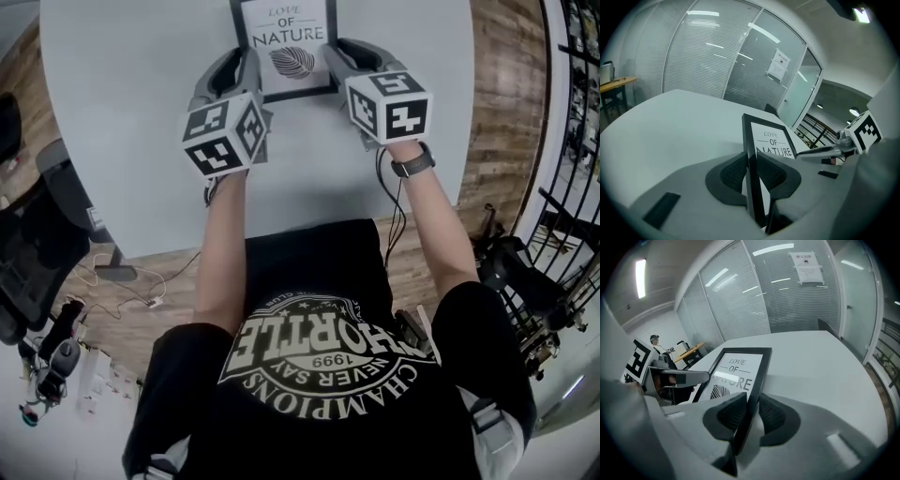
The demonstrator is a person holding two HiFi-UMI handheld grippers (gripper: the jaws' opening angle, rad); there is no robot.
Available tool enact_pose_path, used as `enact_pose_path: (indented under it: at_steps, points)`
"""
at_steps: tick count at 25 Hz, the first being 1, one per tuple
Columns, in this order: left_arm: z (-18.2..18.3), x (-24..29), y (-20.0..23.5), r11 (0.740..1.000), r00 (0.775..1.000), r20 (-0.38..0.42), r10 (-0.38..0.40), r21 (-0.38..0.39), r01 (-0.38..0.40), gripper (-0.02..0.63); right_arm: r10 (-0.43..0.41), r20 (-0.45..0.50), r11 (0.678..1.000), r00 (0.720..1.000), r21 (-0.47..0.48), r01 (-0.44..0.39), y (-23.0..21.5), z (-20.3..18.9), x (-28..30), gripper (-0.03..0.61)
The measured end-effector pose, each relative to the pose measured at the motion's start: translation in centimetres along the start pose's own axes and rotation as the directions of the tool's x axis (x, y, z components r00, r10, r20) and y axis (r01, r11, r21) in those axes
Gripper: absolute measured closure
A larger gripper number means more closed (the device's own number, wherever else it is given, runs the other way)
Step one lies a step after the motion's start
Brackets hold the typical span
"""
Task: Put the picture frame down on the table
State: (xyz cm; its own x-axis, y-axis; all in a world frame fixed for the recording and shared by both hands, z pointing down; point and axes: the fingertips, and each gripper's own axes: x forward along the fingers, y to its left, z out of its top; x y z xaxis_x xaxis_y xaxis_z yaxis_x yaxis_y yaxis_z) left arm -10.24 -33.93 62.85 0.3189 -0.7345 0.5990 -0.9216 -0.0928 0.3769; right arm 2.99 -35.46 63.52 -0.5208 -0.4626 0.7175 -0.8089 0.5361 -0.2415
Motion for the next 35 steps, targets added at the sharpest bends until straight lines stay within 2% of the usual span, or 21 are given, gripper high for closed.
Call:
enact_pose_path:
  at_steps: [14, 35]
  points:
    - [-1.5, 2.1, 0.9, 1.000, 0.999, -0.045, 0.016, -0.024, -0.018, 0.545, -0.015, -0.039, 0.999, 0.999, 0.048, 0.017, -0.9, -1.4, 1.8, 0.501]
    - [-4.2, 5.1, 2.2, 0.999, 0.986, -0.166, 0.036, -0.033, -0.042, 0.543, -0.042, -0.093, 0.988, 0.995, 0.142, 0.055, -2.0, -3.6, 3.9, 0.500]
